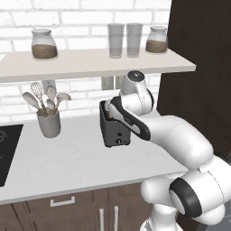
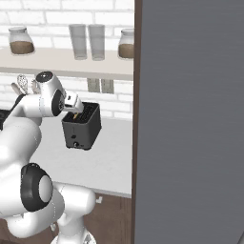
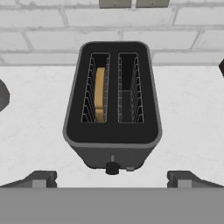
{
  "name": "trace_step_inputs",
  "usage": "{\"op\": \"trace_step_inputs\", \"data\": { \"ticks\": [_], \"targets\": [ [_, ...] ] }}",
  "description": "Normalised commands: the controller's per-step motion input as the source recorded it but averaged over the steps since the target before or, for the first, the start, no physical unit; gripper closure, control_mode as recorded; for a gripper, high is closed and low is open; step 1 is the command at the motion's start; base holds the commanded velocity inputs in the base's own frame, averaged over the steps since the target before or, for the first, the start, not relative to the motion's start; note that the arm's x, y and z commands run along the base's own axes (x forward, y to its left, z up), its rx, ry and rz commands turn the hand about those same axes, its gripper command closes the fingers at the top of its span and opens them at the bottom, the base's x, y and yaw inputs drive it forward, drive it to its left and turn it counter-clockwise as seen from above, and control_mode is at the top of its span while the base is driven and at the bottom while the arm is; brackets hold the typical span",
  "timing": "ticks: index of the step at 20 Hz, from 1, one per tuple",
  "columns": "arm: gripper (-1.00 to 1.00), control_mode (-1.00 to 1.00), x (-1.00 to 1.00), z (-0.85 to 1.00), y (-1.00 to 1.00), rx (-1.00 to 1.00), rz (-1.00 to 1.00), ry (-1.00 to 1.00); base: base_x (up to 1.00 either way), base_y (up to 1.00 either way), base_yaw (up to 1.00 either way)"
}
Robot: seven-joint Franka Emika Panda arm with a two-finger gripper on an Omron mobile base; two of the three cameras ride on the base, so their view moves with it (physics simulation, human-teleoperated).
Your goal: Start the toaster. Once the lever pops up, take the bread to the plate on the dining counter.
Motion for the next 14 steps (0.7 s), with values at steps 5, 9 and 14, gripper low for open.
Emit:
{"op": "trace_step_inputs", "data": {
  "ticks": [5, 9, 14],
  "targets": [
    [-1.0, -1.0, 0.0, 0.0, 0.0, 0.0, 0.0, 0.0, 0.0, 0.0, 0.0],
    [-1.0, -1.0, 0.0, 0.0, 0.0, 0.0, 0.0, 0.0, 0.0, 0.0, 0.0],
    [-1.0, -1.0, 0.0, 0.0, 0.0, 0.0, 0.0, 0.0, 0.0, 0.0, 0.0]
  ]
}}
